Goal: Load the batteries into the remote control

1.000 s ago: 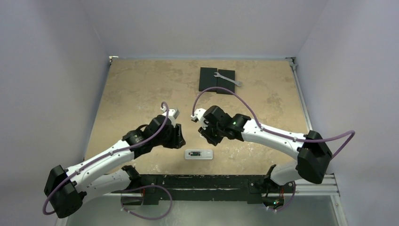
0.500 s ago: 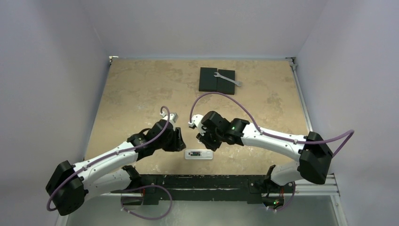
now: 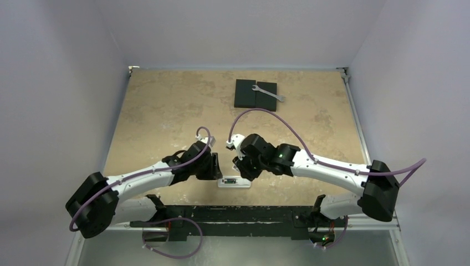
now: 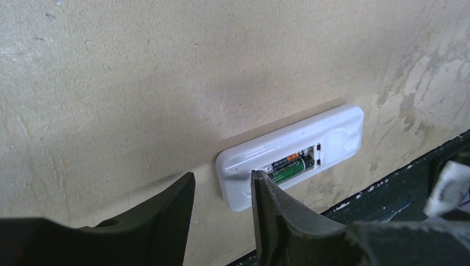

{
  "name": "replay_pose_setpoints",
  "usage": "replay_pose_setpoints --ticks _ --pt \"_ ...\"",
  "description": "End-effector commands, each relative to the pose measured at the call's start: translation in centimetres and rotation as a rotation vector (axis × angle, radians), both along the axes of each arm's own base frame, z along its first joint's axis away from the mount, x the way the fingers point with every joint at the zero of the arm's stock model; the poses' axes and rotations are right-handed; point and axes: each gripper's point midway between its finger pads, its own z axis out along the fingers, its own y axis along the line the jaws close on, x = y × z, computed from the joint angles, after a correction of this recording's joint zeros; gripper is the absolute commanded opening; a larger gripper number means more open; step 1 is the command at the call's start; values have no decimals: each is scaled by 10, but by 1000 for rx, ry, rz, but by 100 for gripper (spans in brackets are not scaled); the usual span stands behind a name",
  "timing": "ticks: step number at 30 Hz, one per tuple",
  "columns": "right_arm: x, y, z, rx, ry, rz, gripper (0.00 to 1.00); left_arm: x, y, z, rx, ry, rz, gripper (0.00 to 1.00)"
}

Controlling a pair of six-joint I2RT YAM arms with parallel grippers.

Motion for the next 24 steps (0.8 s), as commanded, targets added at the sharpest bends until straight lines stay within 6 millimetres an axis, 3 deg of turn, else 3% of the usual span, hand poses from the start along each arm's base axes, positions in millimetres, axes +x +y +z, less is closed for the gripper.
replay_pose_setpoints --ticks 1,13,24 --pt "-6 11 20 110 -2 -23 19 19 -21 14 -35 -60 -38 41" --pt "-17 8 22 153 8 -46 19 33 -36 -2 15 -49 -93 40" --pt "-16 13 18 152 6 -44 19 18 -39 -11 -26 1 -121 40"
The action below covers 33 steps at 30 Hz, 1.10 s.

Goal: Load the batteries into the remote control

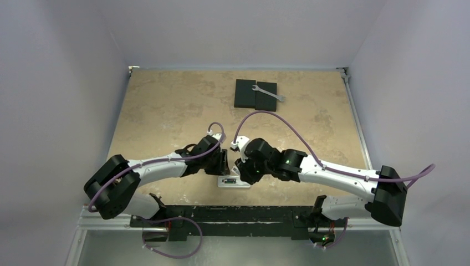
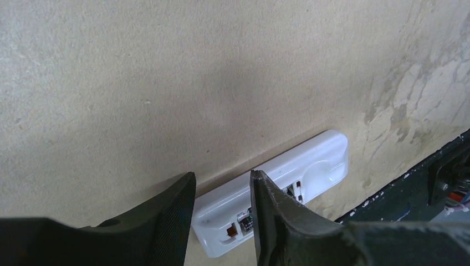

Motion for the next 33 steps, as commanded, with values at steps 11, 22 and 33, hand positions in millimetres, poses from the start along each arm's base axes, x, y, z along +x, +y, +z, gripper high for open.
replay_pose_setpoints --ticks 11,22,33 --pt "-1 11 4 44 -3 -13 20 -28 -4 -10 -81 45 -24 40" --pt "-7 12 6 36 -5 -23 20 -52 -7 -11 -98 65 -32 40" --pt "-6 14 4 32 5 -37 20 -71 -3 -10 -151 63 -3 40"
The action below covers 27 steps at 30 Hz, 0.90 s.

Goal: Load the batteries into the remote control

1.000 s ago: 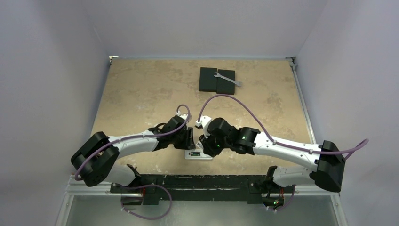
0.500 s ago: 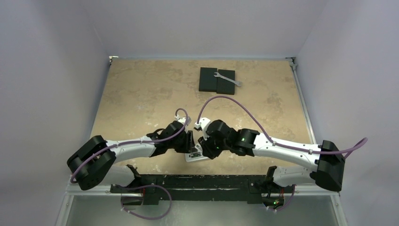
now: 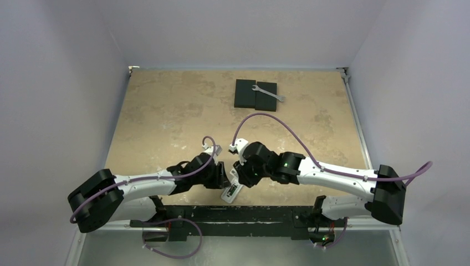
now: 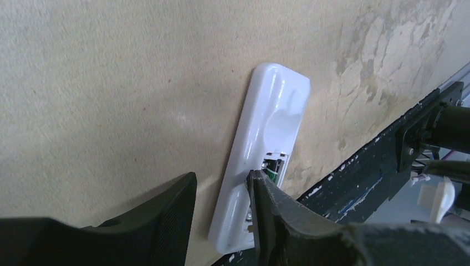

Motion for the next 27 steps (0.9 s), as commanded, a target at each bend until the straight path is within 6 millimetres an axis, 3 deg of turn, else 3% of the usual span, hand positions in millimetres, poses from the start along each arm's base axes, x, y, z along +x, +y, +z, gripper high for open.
replay_pose_setpoints --ticks 1,14,27 --pt "3 7 7 22 -10 -21 20 -24 5 -9 1 61 -18 40" --pt "7 2 2 -1 -13 -70 20 -45 -14 -7 -59 82 -50 39" --pt "13 -17 7 -6 -40 -175 23 -56 -52 6 -98 67 -119 39"
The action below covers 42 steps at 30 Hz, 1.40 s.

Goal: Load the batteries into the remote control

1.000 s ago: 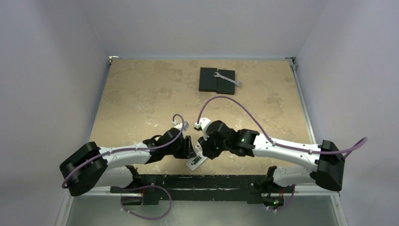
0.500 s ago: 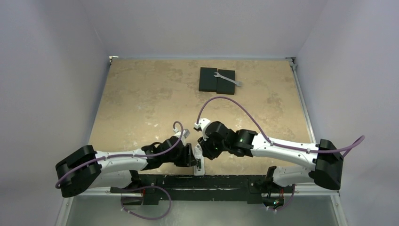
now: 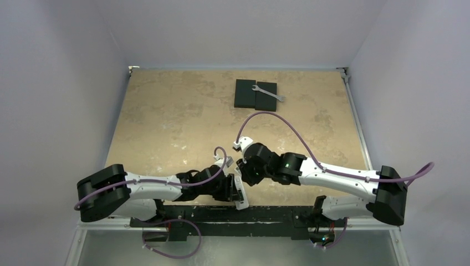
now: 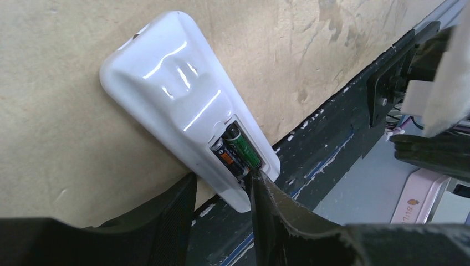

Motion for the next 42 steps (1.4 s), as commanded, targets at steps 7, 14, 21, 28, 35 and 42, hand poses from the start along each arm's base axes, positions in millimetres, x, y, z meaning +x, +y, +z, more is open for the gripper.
replay_pose_setpoints --ticks 7,14,21,28,35,42 --pt "5 -9 8 7 -26 -70 23 5 -28 6 -36 -17 -13 39" --pt "4 -18 4 -6 -21 -101 23 15 -39 5 -26 -43 -1 39" --pt "2 -27 5 11 -23 -141 22 22 -51 3 -4 -64 -18 38" --pt "2 -31 7 14 -22 -166 22 36 -51 15 21 -139 0 38" --pt "2 -35 9 10 -20 -189 22 49 -46 22 76 -204 16 38" --pt "-1 -40 5 0 3 -211 22 59 -32 36 102 -268 48 38"
